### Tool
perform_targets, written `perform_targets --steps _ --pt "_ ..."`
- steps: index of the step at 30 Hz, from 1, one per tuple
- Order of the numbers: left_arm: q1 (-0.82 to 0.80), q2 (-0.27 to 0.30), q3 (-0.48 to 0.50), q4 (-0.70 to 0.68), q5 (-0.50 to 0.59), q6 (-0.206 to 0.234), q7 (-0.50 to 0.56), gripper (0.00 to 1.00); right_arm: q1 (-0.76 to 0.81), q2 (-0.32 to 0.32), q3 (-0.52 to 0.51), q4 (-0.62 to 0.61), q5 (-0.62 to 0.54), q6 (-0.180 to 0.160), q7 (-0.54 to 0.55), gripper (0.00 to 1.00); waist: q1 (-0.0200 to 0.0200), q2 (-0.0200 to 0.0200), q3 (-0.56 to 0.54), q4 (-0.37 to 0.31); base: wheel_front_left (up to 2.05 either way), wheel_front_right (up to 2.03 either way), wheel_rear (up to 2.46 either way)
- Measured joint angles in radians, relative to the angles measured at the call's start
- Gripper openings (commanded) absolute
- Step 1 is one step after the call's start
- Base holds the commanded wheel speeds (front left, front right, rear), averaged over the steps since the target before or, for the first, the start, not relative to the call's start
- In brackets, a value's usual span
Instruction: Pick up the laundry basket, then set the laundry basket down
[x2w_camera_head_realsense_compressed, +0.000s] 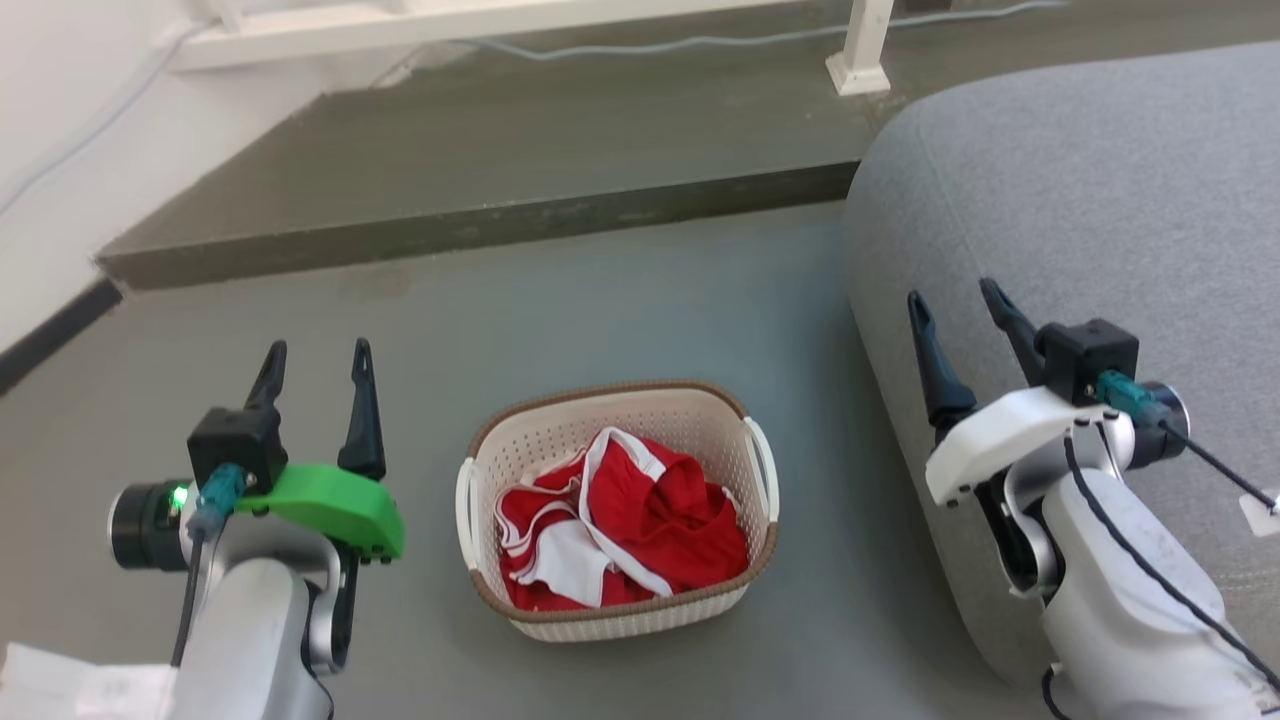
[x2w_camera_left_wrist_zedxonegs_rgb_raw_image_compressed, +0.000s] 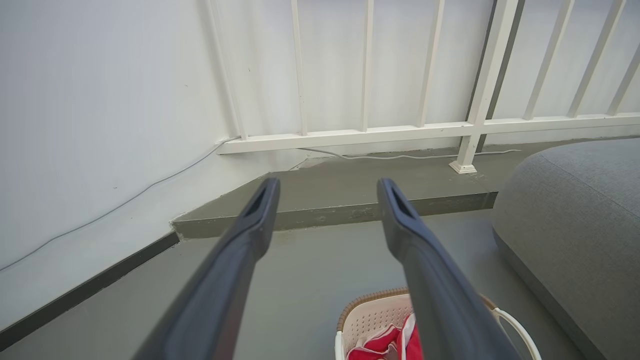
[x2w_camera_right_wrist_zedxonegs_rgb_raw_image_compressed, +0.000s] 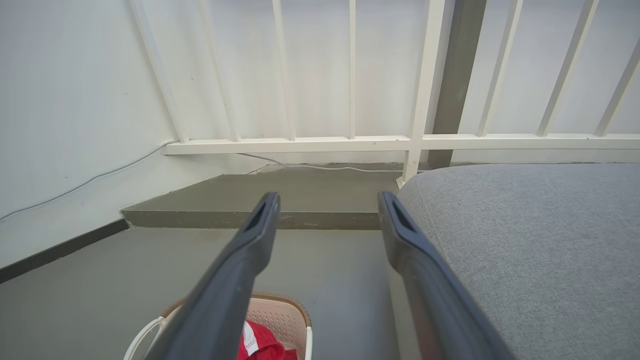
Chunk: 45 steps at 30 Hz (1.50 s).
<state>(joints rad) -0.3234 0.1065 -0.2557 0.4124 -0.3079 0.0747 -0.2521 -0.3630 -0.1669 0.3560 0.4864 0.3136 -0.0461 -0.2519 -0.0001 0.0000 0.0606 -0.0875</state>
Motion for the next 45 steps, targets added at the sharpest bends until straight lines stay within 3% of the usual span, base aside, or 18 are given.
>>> perform_targets --steps 9,27,45 --pt "0.150 -0.002 0.016 -0.095 0.007 0.018 0.000 1.00 0.095 -0.006 -0.006 -0.086 -0.017 -0.017 0.000 1.00 0.0000 0.0000 -0.064 -0.006 0.00 0.00 0.00" --pt "0.351 -0.024 0.044 -0.228 0.025 0.032 0.000 1.00 0.268 -0.017 -0.016 -0.186 -0.034 -0.036 0.000 1.00 0.0000 0.0000 -0.088 -0.002 0.00 0.00 0.00" --pt "0.430 -0.026 0.063 -0.289 0.033 0.040 0.000 1.00 0.334 -0.022 -0.027 -0.222 -0.035 -0.053 0.000 1.00 0.0001 0.0000 -0.090 0.002 0.00 0.00 0.00"
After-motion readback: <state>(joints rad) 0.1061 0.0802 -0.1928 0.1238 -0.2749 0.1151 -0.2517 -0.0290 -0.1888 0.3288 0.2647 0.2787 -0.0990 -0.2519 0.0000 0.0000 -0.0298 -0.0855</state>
